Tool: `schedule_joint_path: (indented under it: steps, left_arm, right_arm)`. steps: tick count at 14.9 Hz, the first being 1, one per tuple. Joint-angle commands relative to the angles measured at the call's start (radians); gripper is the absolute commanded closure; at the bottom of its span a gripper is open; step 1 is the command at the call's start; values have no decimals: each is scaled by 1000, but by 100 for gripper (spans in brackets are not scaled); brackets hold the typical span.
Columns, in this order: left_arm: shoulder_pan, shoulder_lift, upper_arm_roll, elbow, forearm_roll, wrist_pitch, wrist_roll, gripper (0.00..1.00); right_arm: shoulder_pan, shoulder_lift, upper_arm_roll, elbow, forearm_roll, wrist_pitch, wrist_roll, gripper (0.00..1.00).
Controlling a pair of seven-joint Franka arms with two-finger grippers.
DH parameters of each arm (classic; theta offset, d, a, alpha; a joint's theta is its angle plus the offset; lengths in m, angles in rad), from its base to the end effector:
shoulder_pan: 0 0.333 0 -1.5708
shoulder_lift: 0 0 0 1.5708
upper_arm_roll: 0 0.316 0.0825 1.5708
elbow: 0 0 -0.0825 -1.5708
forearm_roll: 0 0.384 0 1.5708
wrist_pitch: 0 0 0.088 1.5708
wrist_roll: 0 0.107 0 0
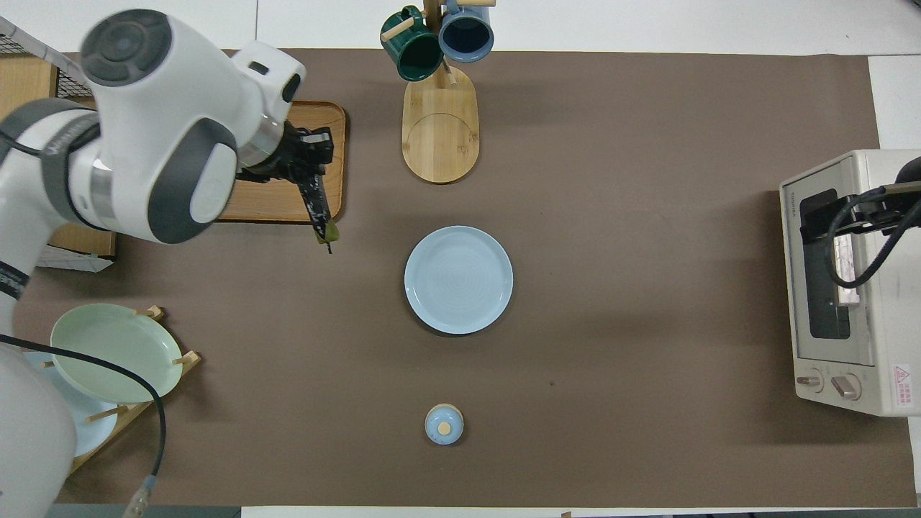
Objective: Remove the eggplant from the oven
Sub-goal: 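Lift the eggplant with the left gripper and carry it to the wooden tray, then lower the eggplant onto the tray and open the left gripper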
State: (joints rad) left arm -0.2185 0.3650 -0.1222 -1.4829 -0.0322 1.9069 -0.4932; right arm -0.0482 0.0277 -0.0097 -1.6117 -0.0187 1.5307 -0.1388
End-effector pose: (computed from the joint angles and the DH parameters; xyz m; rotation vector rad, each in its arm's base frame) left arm 0.6398 -0.2171 0.4731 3.0376 0.2611 0.0402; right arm 0.5548 -0.0342 0.5867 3.1261 0.1269 -0.1723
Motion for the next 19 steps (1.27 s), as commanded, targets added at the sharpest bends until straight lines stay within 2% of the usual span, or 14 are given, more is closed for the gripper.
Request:
schedule_joint_path:
  steps: [1, 4, 8, 10, 12, 16, 17, 18, 19]
  left_arm:
    - [118, 68, -13, 75, -2, -25, 177, 100]
    - [175, 162, -8, 153, 17, -26, 295, 100]
    - [189, 346, -11, 294, 81, 44, 324, 100]
    - [192, 362, -10, 288, 87, 95, 329, 100]
    - [186, 351, -10, 219, 92, 171, 328, 100]
    - [189, 347, -10, 200, 89, 192, 329, 100]
    - [189, 347, -10, 202, 89, 187, 331, 91]
    - [189, 345, -10, 204, 90, 179, 331, 1]
    - [189, 341, -10, 208, 92, 166, 329, 0]
  right_arm:
    - [5, -43, -15, -43, 10, 0, 16, 0]
    - [7, -32, -15, -28, 10, -3, 76, 0]
    - [8, -31, -26, -27, 11, 0, 94, 0]
    - [10, -32, -24, -33, 11, -1, 93, 0]
    - [5, -34, -24, -34, 17, -1, 93, 0]
    - [8, -37, -24, -39, 19, -4, 90, 0]
    - [8, -38, -24, -39, 20, -4, 90, 0]
    - [7, -37, -24, -39, 20, -4, 90, 0]
    - [7, -38, -24, -39, 20, -4, 90, 0]
